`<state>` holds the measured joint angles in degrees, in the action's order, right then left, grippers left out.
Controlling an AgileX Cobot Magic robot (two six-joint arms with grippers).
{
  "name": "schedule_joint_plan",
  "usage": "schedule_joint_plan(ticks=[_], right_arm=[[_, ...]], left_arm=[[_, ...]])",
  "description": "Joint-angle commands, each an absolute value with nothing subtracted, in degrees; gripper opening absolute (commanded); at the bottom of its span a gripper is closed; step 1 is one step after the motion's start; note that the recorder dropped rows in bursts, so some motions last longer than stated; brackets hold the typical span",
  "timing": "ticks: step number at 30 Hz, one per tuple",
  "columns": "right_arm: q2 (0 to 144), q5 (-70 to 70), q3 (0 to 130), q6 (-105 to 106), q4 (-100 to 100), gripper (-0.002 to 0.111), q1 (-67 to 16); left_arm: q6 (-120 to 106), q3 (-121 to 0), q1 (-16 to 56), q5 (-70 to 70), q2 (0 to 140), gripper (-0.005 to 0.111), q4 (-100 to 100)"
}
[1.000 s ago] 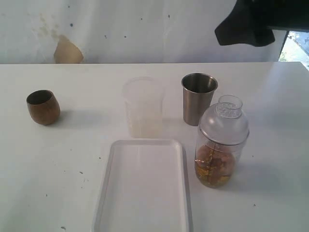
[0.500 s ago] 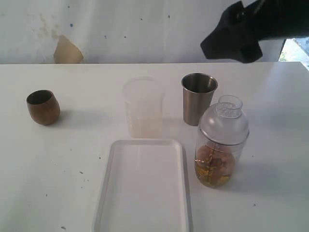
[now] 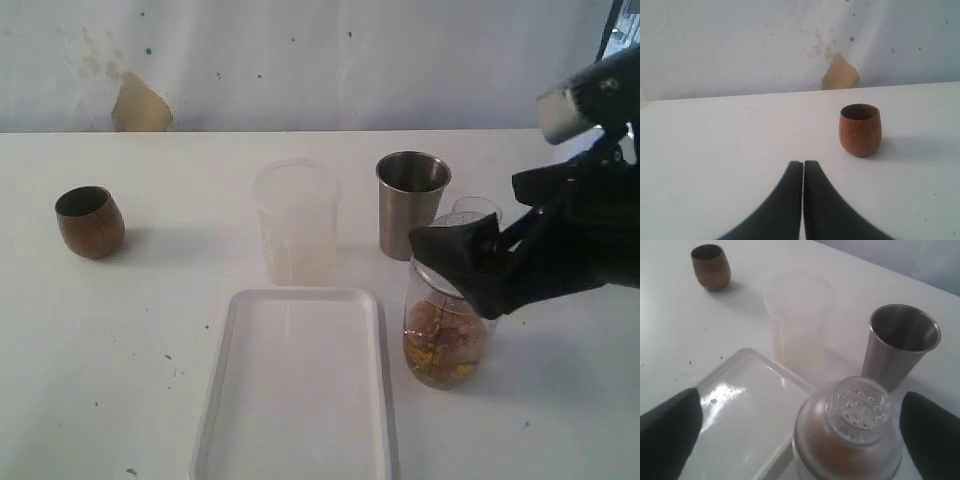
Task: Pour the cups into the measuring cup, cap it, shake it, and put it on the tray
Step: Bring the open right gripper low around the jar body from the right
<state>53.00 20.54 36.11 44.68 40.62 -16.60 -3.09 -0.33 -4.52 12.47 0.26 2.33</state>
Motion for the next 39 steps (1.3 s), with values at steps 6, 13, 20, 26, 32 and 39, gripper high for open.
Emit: schedule_joint_plan(ticks=[6,13,20,26,32,39], right_arm=[[50.9,1.8,18.1,57.0,58.6,0.105,-18.9],[52.5,-7.2,15.2,56.6,58.2,0.105,-31.0],[65.6,-18.9,15.2,35.0,36.3,0.105,-31.6],[73.8,-29.7,15.2,12.3,14.3,0.105,-31.6],[78.3,-34.2,14.3,14.6,14.6,0.105,-31.6],[78.4,-48.1,9.9,16.9,21.5,0.105,-31.3]], left_arm=[[-3.0,0.0,-4.4,12.1,0.0,0.001,1.9],[-3.0,0.0,-4.4,12.1,0.0,0.001,1.9],[-3.0,0.0,-4.4,12.1,0.0,0.001,1.9],[-3.0,0.0,-4.4,12.1,0.0,0.001,1.9],[-3.0,0.0,-4.4,12.1,0.0,0.001,1.9],[-3.0,0.0,-4.4,12.1,0.0,0.001,1.9]])
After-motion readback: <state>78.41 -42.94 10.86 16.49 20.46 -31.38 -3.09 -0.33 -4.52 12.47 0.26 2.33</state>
